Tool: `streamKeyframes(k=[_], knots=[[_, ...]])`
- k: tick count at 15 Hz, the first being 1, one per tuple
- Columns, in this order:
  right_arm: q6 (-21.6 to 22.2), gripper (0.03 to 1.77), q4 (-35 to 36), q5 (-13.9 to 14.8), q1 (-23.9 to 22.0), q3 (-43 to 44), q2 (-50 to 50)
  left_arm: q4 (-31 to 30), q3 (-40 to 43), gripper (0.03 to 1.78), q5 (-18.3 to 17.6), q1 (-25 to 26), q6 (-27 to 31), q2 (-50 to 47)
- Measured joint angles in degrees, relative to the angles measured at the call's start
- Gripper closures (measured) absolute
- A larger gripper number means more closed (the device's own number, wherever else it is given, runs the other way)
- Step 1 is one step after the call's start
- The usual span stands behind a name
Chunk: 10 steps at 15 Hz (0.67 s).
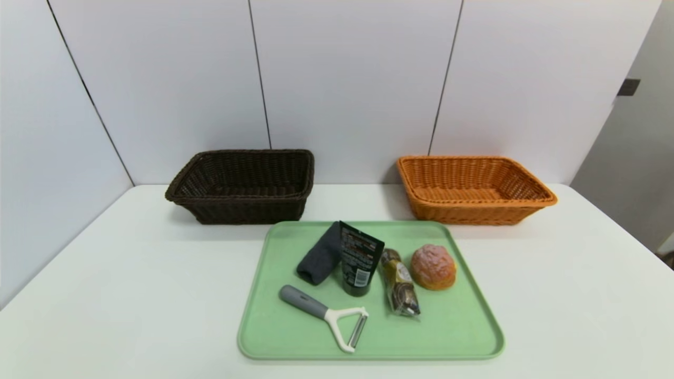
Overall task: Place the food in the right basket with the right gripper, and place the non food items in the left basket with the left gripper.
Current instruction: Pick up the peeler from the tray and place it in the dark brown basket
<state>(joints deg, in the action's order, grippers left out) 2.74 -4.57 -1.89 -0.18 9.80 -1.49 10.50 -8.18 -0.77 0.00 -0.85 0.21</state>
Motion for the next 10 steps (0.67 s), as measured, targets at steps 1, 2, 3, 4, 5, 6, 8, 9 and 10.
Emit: streamKeyframes(k=[1, 2, 3, 4, 5, 6, 8, 9, 10], knots=[[-0.05, 0.11, -2.01, -0.12, 0.00, 2.90, -1.62, 4.05, -3.91, 0.12, -0.44, 0.00, -0.40, 0.63], [-0.13, 0.11, -3.34, -0.22, 0.00, 5.77, -3.96, 7.39, -7.19, 0.12, -0.72, 0.00, -0.63, 1.99], [-0.24, 0.11, -3.94, -0.23, -0.02, 8.55, -6.56, 9.70, -10.09, 0.12, -0.85, 0.00, -0.74, 4.06], [-0.33, 0.11, -4.46, -0.22, -0.11, 11.36, -9.51, 10.83, -12.85, 0.12, -0.91, -0.07, -0.83, 6.73], [-0.40, 0.11, -5.18, -0.06, -0.22, 14.40, -12.97, 11.28, -15.69, 0.12, -0.96, -0.11, -0.88, 10.12], [-0.46, 0.10, -6.01, 0.07, -0.34, 17.15, -16.31, 11.36, -18.30, 0.12, -1.05, -0.13, -0.90, 13.65], [-0.54, 0.11, -7.83, 0.33, -0.50, 21.87, -22.98, 11.39, -23.84, 0.12, -2.12, -0.16, -0.88, 21.76], [-0.55, 0.11, -8.37, 0.66, -0.55, 23.87, -26.60, 11.33, -26.55, 0.12, -2.93, -0.16, -0.88, 25.89], [-0.54, 0.11, -8.73, 1.32, -0.59, 25.48, -29.95, 11.33, -29.16, 0.12, -3.74, -0.16, -0.88, 30.16]])
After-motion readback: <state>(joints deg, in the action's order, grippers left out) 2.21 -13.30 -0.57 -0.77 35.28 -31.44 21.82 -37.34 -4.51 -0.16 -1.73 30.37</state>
